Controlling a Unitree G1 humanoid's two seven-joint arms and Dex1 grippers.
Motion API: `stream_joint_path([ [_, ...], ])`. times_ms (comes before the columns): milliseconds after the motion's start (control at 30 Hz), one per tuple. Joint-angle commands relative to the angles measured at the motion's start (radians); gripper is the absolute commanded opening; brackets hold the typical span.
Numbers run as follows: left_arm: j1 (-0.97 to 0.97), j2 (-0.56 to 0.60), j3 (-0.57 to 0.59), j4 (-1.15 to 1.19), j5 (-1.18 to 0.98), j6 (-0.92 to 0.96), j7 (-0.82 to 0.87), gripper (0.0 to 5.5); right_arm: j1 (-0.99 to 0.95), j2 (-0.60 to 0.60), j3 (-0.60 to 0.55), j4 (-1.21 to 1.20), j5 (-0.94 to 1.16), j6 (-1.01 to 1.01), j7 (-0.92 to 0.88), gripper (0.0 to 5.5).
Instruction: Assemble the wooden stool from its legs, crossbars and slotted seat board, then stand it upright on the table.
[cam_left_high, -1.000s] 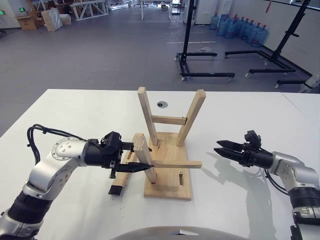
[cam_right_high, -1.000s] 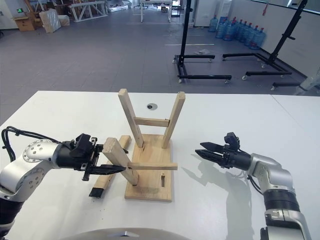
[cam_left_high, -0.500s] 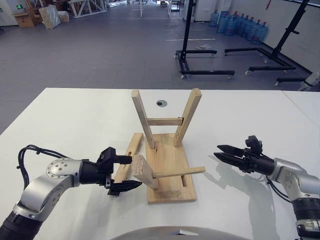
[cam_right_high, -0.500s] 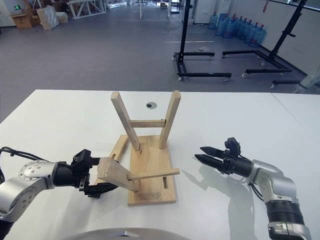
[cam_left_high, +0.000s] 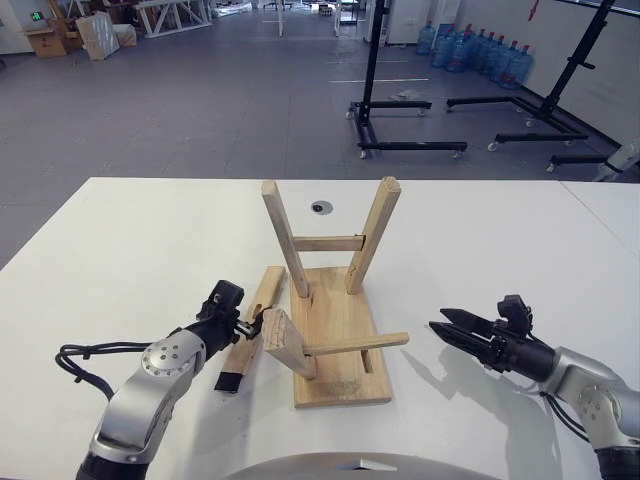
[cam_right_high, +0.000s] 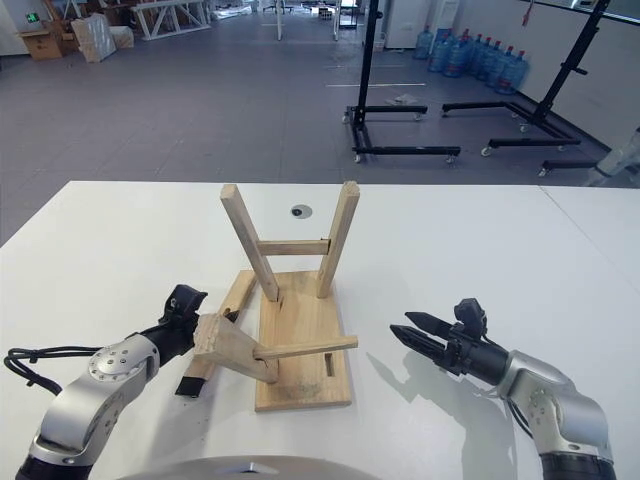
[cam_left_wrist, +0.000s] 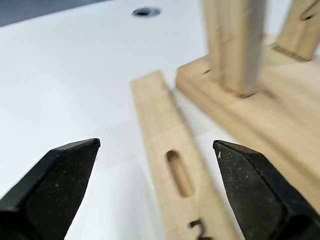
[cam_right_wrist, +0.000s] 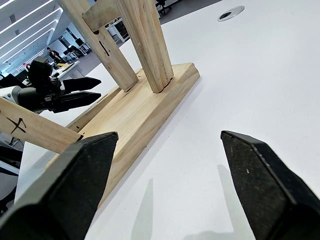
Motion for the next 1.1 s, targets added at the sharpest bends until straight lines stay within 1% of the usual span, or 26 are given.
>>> stream_joint_path([
  [33,-0.013,-0.041,-0.002,-0.010,0.007,0.103,0.044,4.14,0.018,0.015,0.001,-0.056,0.016,0.017,-0.040,3.78],
  [200,0.003,-0.050,-0.023,0.014,0.001,0.123,0.028,4.14,0.024,0.036,0.023,-0.109,0.030,0.042,-0.087,3.78],
  [400,-0.016,-0.063,0.037,0.008,-0.015,0.128,0.029,4.14,0.037,0.053,0.036,-0.153,0.038,0.063,-0.131,3.78],
  [633,-0.003,-0.048,0.025,0.019,-0.007,0.140,0.006,4.14,0.062,0.065,0.041,-0.192,0.044,0.062,-0.161,3.78],
  [833,0.070,-0.022,0.032,0.112,0.012,0.045,-0.038,3.29,0.099,0.065,0.038,-0.223,0.050,0.057,-0.172,3.78],
  [867,0.080,-0.016,0.030,0.128,0.018,0.028,-0.045,3.07,0.104,0.065,0.038,-0.227,0.051,0.056,-0.172,3.78],
  [967,0.101,-0.010,0.028,0.182,0.031,-0.015,-0.051,2.76,0.115,0.063,0.036,-0.232,0.050,0.048,-0.170,3.78],
  [1100,0.115,-0.040,0.031,0.226,0.017,-0.066,-0.057,2.47,0.106,0.059,0.036,-0.213,0.046,0.027,-0.155,3.78],
])
